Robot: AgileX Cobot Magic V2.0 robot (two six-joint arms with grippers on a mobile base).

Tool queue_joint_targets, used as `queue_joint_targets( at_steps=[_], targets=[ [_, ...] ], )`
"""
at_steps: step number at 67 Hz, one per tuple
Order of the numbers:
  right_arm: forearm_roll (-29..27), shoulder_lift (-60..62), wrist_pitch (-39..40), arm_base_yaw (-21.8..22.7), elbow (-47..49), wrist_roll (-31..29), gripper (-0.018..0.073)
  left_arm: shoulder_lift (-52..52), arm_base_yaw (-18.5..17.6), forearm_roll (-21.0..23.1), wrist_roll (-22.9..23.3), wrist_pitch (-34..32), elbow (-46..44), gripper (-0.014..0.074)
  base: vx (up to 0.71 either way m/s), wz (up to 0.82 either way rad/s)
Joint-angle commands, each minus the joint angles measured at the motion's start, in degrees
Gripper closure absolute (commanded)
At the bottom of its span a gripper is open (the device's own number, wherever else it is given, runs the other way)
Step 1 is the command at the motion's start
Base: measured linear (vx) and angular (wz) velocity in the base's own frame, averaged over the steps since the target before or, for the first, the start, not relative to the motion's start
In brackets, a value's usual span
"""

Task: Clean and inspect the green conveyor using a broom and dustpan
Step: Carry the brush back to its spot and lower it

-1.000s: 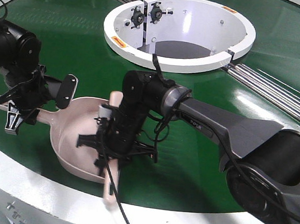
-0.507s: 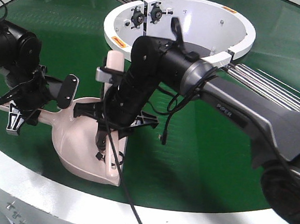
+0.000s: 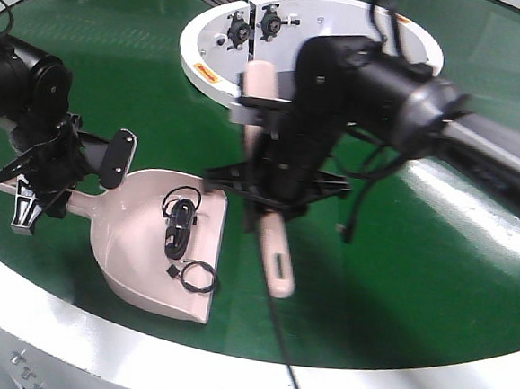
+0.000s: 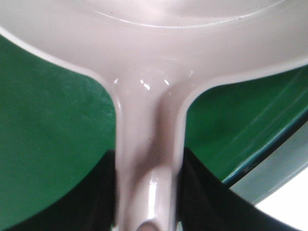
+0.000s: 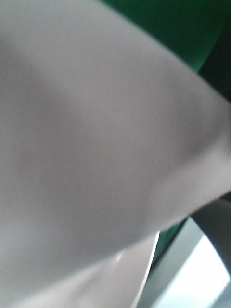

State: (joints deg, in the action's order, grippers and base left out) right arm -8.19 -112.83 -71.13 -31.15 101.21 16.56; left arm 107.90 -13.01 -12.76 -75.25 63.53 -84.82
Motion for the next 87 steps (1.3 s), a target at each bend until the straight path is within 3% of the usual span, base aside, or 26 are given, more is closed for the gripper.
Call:
queue_joint_targets(
  at_steps=[1,13,20,35,46,76,87],
  targets=[
    [3.7,8.7,-2.8,3.1,-4.4,-2.3,0.0561,-3.3,-0.4,1.1,0.2,-0.9,-1.6,0.0561,0.0,0.0],
    [5.0,17.2,-2.8,11.0,-15.3,-8.1,0.0561,-3.3,-0.4,1.1,0.2,-0.9,-1.6,0.0561,0.0,0.0],
    [4.1,21.6,-2.8,17.9,-20.9,-12.0,0.0561,-3.3,-0.4,1.1,0.2,-0.9,-1.6,0.0561,0.0,0.0],
    [3.4,23.9,-2.8,29.7,-26.2,-17.0,0.0561,-3.3,-0.4,1.1,0.2,-0.9,-1.6,0.0561,0.0,0.0],
    [6.9,20.8,-2.8,30.4,-26.4,-17.7,0.0561,-3.3,-0.4,1.1,0.2,-0.9,-1.6,0.0561,0.0,0.0],
    [6.5,8.8,-2.9,29.9,-26.4,-21.0,0.0561,-3.3,-0.4,1.1,0.2,-0.9,-1.6,0.0561,0.0,0.0],
    [9.2,5.3,-2.9,28.7,-26.4,-20.9,0.0559,-3.3,-0.4,1.1,0.2,-0.9,-1.6,0.0561,0.0,0.0]
  ],
)
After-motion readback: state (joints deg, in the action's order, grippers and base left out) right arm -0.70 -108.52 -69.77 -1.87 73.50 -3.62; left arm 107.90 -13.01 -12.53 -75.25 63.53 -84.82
